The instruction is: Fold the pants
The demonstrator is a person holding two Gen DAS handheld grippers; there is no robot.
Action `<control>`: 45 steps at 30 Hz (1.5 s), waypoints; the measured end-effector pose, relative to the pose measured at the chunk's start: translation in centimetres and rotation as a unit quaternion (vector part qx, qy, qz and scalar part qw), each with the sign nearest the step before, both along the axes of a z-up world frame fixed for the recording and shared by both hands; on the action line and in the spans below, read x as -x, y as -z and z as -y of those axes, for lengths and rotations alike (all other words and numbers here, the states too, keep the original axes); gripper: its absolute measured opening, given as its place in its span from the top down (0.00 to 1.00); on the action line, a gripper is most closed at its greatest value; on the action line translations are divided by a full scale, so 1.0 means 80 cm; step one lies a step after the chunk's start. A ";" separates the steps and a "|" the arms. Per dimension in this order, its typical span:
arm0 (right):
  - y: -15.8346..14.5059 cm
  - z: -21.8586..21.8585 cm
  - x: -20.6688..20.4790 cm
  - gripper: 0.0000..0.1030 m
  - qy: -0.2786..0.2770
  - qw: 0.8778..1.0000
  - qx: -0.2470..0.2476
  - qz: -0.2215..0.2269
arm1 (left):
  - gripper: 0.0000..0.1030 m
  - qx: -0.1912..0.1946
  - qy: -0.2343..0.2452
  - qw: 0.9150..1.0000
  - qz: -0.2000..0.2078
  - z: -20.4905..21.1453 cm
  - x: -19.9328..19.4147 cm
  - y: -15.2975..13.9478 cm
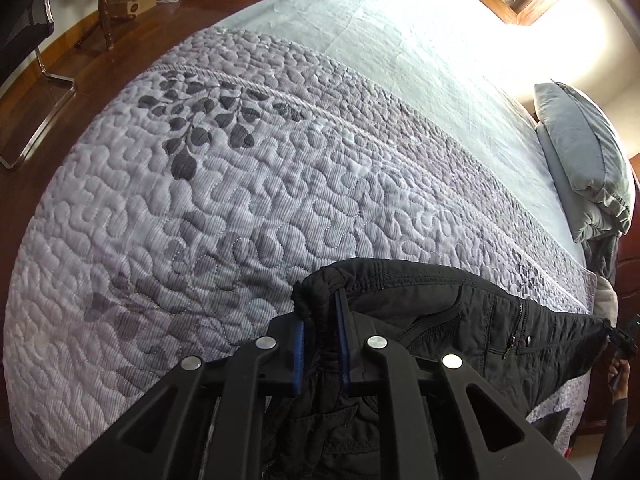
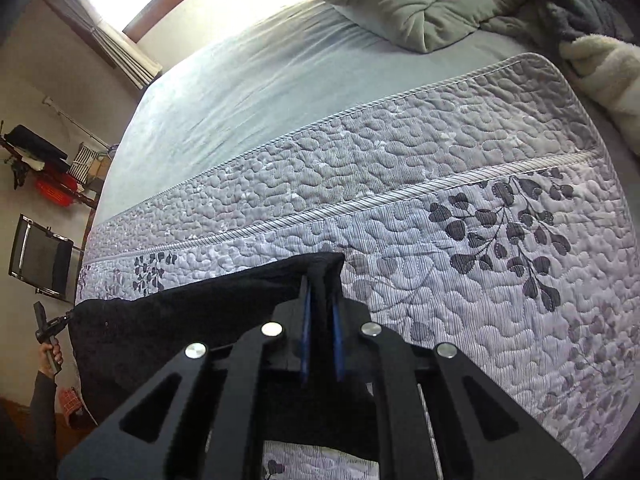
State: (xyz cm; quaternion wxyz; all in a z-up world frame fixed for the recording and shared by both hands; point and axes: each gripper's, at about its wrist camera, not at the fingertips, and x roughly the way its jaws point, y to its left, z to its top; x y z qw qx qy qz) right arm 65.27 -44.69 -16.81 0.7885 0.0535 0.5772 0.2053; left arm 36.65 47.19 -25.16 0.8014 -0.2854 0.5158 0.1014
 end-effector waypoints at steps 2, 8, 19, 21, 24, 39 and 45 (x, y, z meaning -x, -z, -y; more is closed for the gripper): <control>-0.021 0.007 0.019 0.93 0.006 1.000 0.000 0.011 | 0.88 0.002 -0.001 1.000 0.015 0.002 0.008 -0.016; -0.072 0.033 0.076 0.93 0.019 0.999 -0.004 0.038 | 0.88 0.001 0.011 0.998 0.056 0.015 0.033 -0.072; -0.116 0.085 0.191 0.94 0.041 0.996 -0.005 0.076 | 0.88 -0.007 0.031 0.993 0.115 0.043 0.105 -0.137; -0.115 0.096 0.214 0.94 0.047 0.996 -0.002 0.079 | 0.88 -0.006 0.030 0.992 0.121 0.048 0.123 -0.143; -0.111 0.114 0.248 0.94 0.059 0.994 -0.007 0.087 | 0.88 -0.004 0.027 0.991 0.132 0.055 0.150 -0.151; -0.084 0.164 0.384 0.93 0.101 0.989 -0.018 0.109 | 0.88 0.014 -0.001 0.990 0.138 0.087 0.269 -0.137; -0.084 0.168 0.422 0.93 0.113 0.986 -0.012 0.119 | 0.88 0.017 -0.005 0.990 0.141 0.095 0.303 -0.124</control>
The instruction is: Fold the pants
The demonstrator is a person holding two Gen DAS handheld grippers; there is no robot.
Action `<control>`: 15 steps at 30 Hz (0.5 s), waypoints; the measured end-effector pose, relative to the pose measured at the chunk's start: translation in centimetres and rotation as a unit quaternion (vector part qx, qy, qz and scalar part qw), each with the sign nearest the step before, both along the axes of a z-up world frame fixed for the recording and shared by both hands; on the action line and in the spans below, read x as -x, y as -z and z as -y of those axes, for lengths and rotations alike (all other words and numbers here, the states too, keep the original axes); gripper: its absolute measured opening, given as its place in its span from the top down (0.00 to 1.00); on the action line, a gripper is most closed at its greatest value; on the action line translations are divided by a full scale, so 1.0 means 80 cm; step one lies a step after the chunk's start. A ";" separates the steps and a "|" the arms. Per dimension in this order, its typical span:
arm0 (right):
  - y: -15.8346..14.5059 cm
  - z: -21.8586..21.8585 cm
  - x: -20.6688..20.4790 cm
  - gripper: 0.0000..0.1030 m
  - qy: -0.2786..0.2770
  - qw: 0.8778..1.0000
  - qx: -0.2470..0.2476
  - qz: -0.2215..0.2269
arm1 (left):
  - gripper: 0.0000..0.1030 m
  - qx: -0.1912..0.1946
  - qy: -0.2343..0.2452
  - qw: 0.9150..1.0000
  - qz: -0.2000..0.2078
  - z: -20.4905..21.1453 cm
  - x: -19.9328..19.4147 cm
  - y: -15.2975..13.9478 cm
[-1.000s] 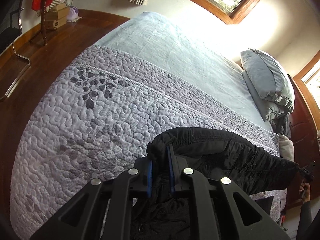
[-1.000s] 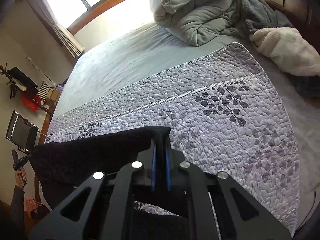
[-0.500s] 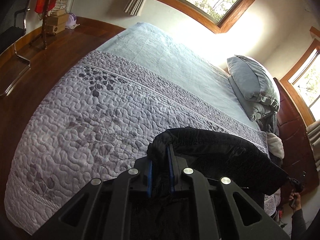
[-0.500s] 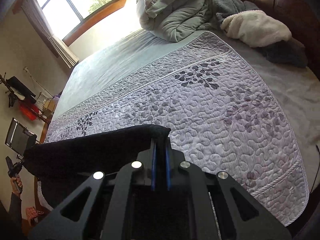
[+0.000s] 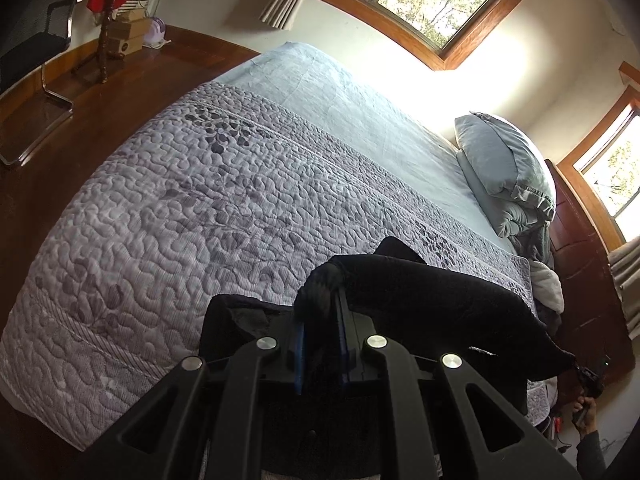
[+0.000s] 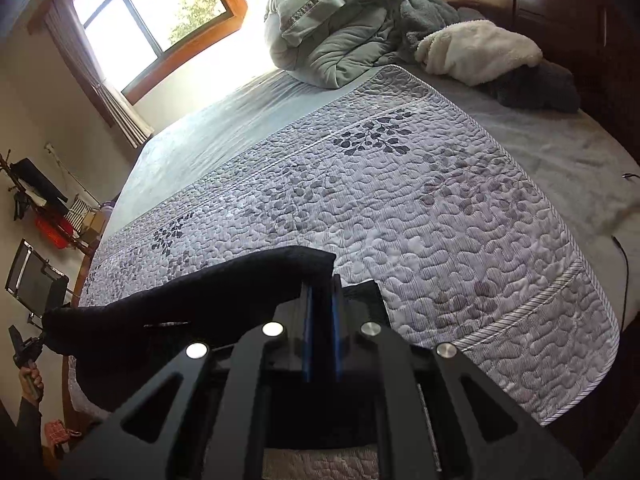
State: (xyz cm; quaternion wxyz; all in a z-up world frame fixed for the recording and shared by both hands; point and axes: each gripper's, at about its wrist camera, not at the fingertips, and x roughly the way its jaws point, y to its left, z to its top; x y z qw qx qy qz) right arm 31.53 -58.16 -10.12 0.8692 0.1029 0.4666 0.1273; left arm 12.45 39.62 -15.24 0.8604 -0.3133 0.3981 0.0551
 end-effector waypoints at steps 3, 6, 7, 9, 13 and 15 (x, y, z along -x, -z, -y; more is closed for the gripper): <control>0.005 0.001 0.023 0.93 0.007 1.000 0.006 0.006 | 0.88 -0.009 0.006 1.000 -0.001 0.006 0.016 0.007; 0.017 0.008 0.043 0.93 0.021 1.000 0.002 0.004 | 0.88 -0.005 0.007 1.000 -0.004 0.010 0.031 0.018; 0.021 0.009 0.051 0.93 0.024 1.000 0.002 0.003 | 0.87 -0.007 0.009 1.000 -0.005 0.011 0.036 0.021; 0.028 0.011 0.064 0.92 0.028 1.000 0.001 0.001 | 0.87 -0.006 0.012 1.000 -0.008 0.015 0.046 0.028; 0.044 0.010 0.090 0.92 0.027 1.000 0.012 -0.007 | 0.86 -0.021 0.029 0.999 -0.023 0.029 0.061 0.041; 0.052 0.009 0.101 0.92 0.028 0.999 0.013 -0.011 | 0.86 -0.021 0.032 0.999 -0.030 0.034 0.070 0.050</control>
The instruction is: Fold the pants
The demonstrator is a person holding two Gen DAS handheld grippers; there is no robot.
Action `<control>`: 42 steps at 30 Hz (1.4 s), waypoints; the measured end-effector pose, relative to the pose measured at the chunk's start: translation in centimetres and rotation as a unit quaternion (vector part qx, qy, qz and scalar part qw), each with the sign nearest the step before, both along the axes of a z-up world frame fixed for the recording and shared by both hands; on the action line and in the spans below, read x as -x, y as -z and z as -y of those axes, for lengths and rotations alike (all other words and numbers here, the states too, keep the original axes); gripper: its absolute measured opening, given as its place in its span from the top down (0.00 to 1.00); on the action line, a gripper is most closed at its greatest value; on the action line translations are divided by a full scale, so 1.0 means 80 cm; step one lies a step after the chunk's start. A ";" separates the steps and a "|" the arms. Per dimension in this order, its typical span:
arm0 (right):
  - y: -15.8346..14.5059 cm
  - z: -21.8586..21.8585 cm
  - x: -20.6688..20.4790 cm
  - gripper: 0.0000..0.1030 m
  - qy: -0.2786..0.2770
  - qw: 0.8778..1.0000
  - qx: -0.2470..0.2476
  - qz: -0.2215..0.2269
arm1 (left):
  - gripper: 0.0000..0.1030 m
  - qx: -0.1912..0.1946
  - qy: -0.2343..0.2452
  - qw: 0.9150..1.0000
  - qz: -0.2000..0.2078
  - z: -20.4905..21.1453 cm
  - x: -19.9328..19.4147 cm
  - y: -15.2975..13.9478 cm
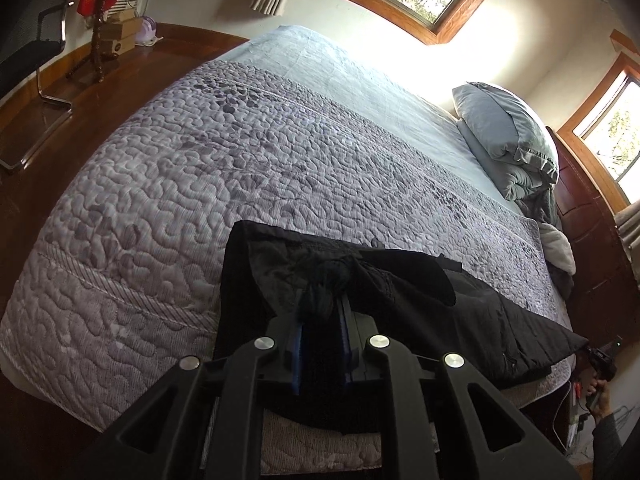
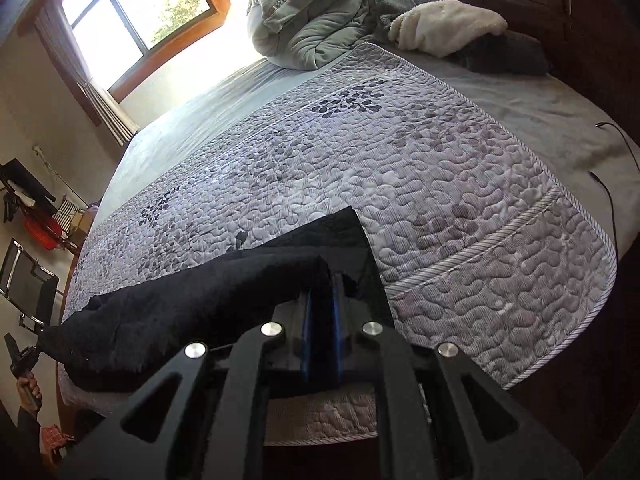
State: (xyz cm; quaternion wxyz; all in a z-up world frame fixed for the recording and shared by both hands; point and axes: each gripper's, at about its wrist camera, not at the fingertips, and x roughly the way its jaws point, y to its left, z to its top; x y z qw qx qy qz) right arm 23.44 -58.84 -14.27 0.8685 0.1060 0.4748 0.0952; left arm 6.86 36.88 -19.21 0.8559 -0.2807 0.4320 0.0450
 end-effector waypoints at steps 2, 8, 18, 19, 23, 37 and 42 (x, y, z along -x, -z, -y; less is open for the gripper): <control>0.007 -0.001 0.009 0.92 0.003 1.000 0.001 -0.003 | 0.85 0.003 0.001 1.000 -0.004 0.002 0.008 0.007; 0.020 -0.001 0.027 0.86 0.013 1.000 0.009 -0.010 | 0.80 -0.032 0.009 0.999 -0.034 0.015 0.024 0.024; 0.049 0.026 0.050 0.56 0.054 0.997 0.019 -0.045 | 0.61 -0.087 -0.038 0.989 -0.112 0.000 0.075 0.062; 0.052 0.030 0.053 0.56 0.060 0.997 0.014 -0.049 | 0.60 -0.080 -0.051 0.990 -0.109 -0.004 0.084 0.062; 0.066 0.055 0.068 0.49 0.113 0.991 -0.035 -0.068 | 0.44 -0.002 -0.101 0.993 -0.057 -0.017 0.114 0.057; 0.143 0.073 0.094 0.45 0.211 0.938 -0.257 -0.100 | 0.48 0.080 -0.087 0.990 -0.075 0.027 0.046 0.103; 0.166 0.060 0.065 0.47 0.220 0.935 -0.258 -0.108 | 0.70 0.056 -0.098 0.989 -0.091 0.030 0.044 0.107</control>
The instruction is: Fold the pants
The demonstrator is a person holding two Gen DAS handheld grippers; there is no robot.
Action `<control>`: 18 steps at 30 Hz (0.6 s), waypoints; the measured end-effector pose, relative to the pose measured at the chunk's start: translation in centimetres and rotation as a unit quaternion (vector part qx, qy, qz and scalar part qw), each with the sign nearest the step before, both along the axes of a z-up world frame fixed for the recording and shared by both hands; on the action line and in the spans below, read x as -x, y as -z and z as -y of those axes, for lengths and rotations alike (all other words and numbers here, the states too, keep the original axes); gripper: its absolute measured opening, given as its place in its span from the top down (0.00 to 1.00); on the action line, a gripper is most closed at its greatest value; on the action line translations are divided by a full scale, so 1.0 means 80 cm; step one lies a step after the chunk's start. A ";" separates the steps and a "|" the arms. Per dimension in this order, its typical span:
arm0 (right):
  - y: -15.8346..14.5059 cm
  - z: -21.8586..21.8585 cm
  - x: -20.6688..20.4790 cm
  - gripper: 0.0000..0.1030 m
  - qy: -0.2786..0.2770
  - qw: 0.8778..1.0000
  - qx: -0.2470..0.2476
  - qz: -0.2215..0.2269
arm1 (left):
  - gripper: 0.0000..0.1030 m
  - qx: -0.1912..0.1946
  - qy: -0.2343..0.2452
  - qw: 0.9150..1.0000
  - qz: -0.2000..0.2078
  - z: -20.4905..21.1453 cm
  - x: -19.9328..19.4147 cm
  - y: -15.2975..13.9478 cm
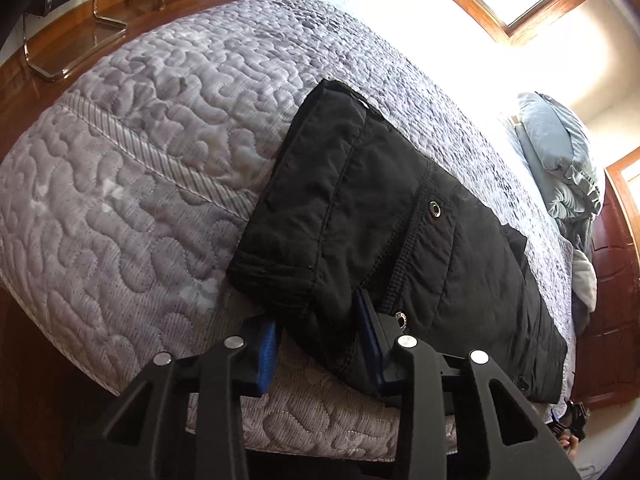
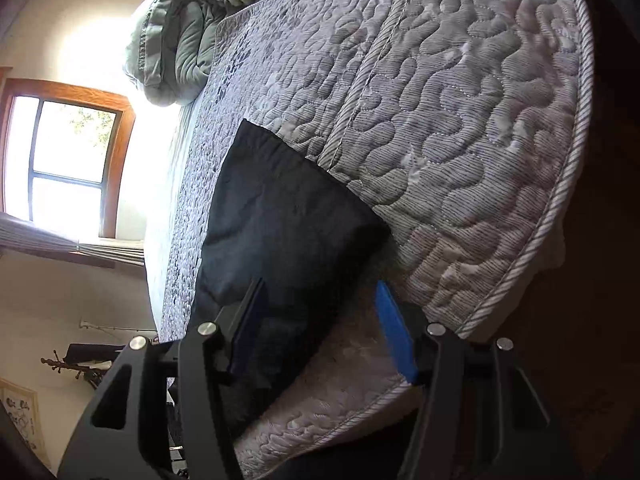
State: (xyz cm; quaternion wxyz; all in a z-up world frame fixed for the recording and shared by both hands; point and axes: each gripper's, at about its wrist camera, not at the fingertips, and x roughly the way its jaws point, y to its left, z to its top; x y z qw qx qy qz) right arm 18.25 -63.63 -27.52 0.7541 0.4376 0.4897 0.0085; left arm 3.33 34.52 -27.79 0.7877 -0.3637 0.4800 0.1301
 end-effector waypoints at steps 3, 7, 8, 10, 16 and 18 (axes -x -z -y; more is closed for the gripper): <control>0.000 -0.009 -0.018 0.88 -0.013 1.000 0.017 0.007 | 0.80 -0.001 -0.029 1.000 0.006 -0.007 0.010 0.000; -0.011 -0.018 -0.030 0.92 -0.023 0.999 0.037 0.024 | 0.80 -0.008 -0.055 0.998 0.008 -0.007 0.016 0.008; -0.009 -0.018 -0.033 0.92 -0.021 0.999 0.037 0.020 | 0.80 -0.008 -0.061 0.998 0.009 -0.007 0.017 0.009; -0.001 -0.016 -0.033 0.92 -0.018 0.999 0.039 0.009 | 0.80 -0.009 -0.066 0.998 0.007 -0.005 0.018 0.011; 0.010 -0.009 -0.024 0.92 -0.014 0.999 0.040 -0.001 | 0.80 -0.024 -0.051 0.998 -0.002 -0.004 0.013 0.005; 0.015 -0.008 -0.022 0.92 -0.009 0.999 0.039 -0.008 | 0.80 -0.029 -0.049 0.998 -0.005 -0.003 0.009 0.006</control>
